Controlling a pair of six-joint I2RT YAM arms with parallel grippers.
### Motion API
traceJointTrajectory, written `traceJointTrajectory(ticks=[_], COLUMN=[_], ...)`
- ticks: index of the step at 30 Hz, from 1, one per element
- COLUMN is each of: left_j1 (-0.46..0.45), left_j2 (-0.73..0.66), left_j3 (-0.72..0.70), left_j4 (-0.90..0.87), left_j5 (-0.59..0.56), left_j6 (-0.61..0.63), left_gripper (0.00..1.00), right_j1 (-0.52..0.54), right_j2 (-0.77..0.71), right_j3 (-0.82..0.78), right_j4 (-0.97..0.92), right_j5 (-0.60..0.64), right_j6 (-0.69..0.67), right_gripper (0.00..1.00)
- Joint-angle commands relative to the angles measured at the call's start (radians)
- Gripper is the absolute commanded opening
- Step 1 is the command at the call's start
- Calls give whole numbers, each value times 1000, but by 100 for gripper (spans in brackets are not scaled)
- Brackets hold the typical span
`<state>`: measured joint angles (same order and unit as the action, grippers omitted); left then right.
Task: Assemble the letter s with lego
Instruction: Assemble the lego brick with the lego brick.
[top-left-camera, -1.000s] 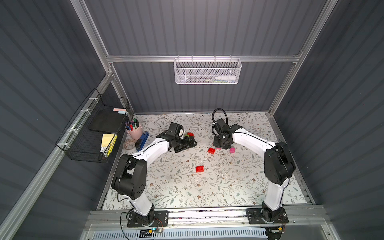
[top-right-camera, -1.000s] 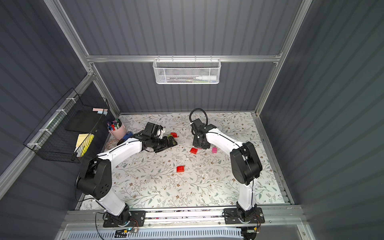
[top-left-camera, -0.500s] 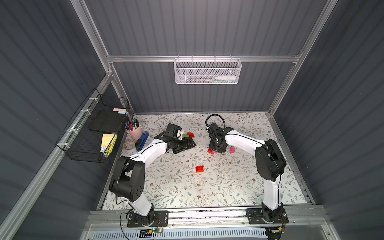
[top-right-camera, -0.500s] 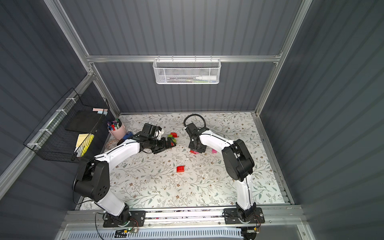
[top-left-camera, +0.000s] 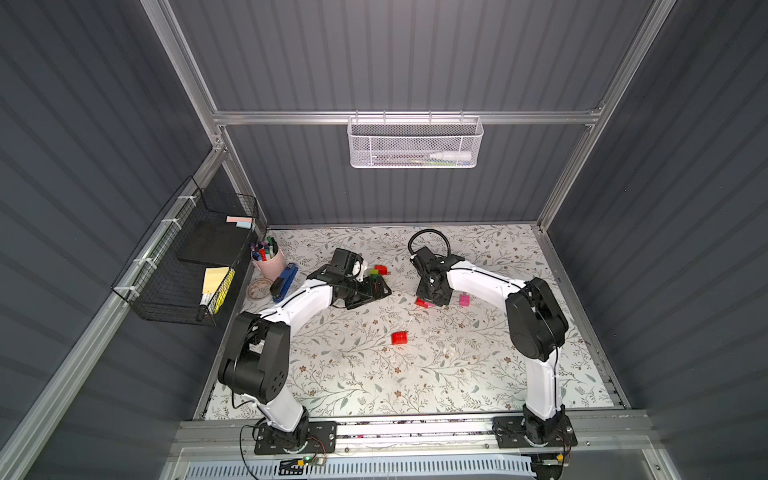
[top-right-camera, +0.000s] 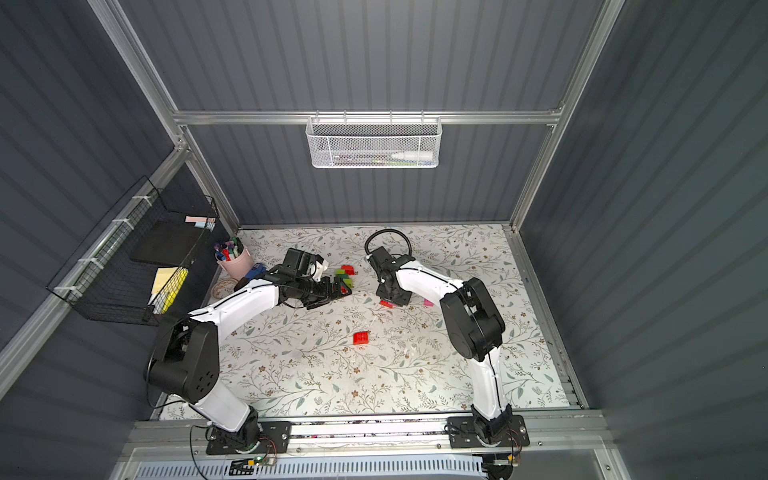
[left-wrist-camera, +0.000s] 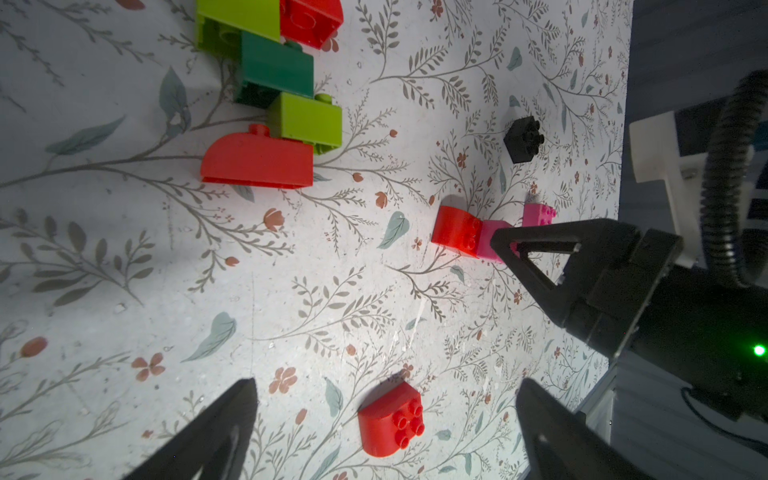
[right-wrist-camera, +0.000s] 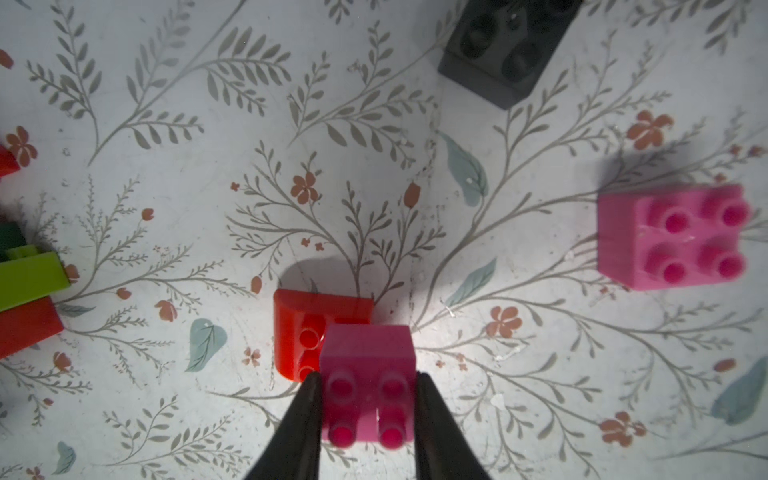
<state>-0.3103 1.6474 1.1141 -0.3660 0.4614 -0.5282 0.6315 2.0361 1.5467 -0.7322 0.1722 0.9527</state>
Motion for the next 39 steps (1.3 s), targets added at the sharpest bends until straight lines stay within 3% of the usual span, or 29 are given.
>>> traceJointTrajectory(ticks=[1,15,28,39], left_j1=[7,8,10,10], left_j2=[-37,-41,-55,-51], left_j3=[-9,-22,-28,-24], left_j4=[-5,3,4,4], left_j5=[20,26,22,28], left_j6=[31,43,39,36], left_gripper=[100,100,100,99], right_j1=[9,34,35,31], right_j2=[25,97,81,81], right_j3=[12,13,85,99], right_j4=[-33,-46,-19,-3], right_j5=[34,79,29,13], right_j6=[35,-20,-204,-236], right_gripper=[22,21,28,40])
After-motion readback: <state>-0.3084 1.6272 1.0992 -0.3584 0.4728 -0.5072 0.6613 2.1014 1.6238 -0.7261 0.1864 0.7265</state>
